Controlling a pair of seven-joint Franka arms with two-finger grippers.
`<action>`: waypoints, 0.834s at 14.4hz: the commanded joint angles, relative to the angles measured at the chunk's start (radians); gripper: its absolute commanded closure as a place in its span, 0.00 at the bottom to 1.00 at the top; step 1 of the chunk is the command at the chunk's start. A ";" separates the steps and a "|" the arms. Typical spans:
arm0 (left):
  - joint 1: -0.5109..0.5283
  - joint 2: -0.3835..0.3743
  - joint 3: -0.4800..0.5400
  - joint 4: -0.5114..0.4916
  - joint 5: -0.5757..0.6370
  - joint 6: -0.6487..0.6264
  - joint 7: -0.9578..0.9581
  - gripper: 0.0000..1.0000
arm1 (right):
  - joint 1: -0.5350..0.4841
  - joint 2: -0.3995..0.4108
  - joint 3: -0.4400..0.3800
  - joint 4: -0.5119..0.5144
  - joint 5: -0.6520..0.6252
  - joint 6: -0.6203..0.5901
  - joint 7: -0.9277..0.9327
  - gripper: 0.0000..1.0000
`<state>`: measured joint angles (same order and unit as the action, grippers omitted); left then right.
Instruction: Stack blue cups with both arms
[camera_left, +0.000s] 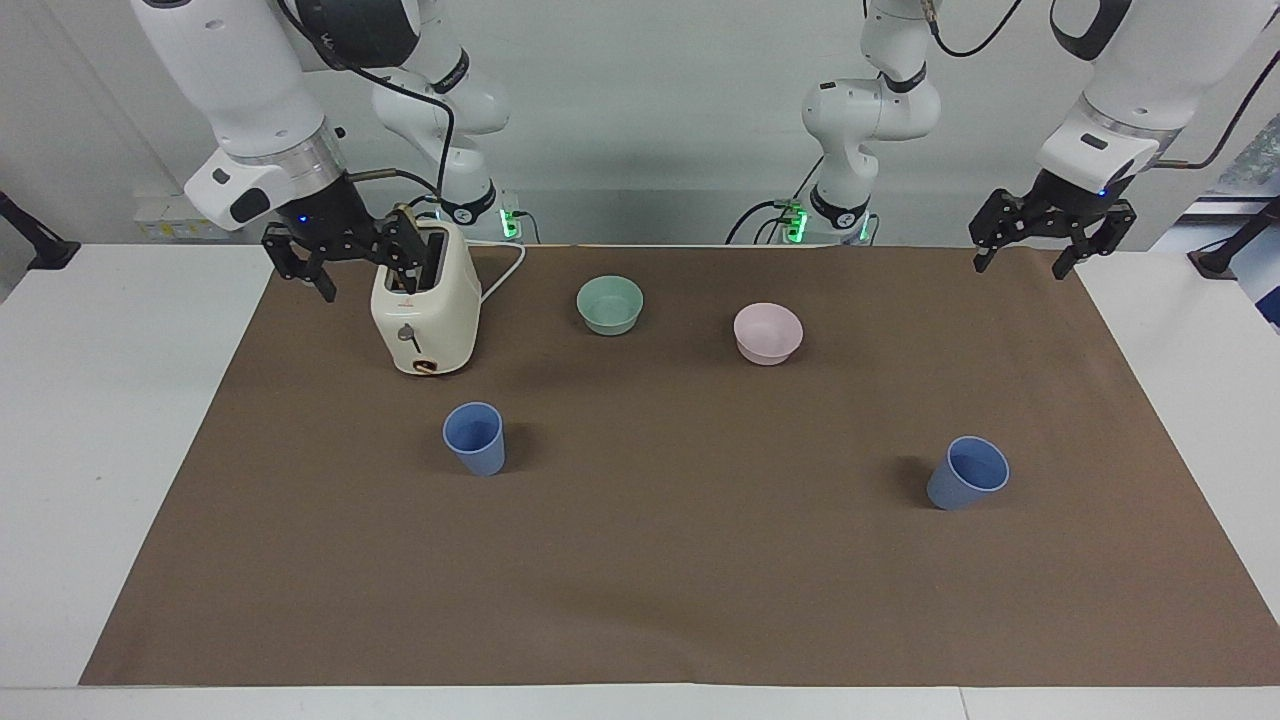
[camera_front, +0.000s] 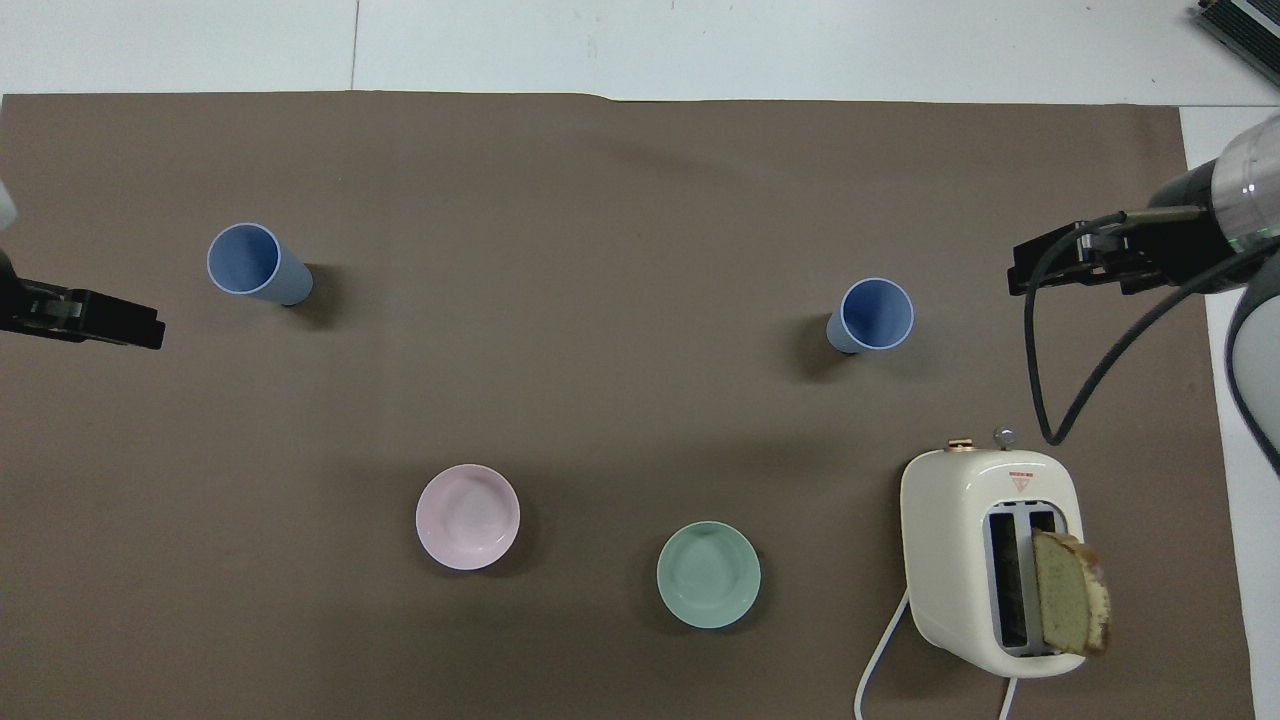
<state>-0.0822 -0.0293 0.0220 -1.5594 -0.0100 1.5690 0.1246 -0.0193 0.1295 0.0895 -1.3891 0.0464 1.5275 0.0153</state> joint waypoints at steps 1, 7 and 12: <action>0.013 0.005 -0.005 0.022 -0.016 -0.026 0.009 0.00 | -0.011 -0.017 0.003 -0.019 -0.013 -0.010 -0.024 0.00; 0.015 -0.003 -0.002 0.012 -0.013 -0.024 0.012 0.00 | -0.019 -0.019 -0.001 -0.021 -0.013 -0.015 -0.029 0.00; 0.015 -0.004 -0.002 0.012 -0.013 -0.033 0.010 0.00 | -0.033 -0.019 -0.002 -0.019 -0.013 -0.021 -0.028 0.00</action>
<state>-0.0818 -0.0293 0.0248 -1.5584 -0.0103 1.5606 0.1253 -0.0252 0.1287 0.0803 -1.3897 0.0462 1.5143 0.0147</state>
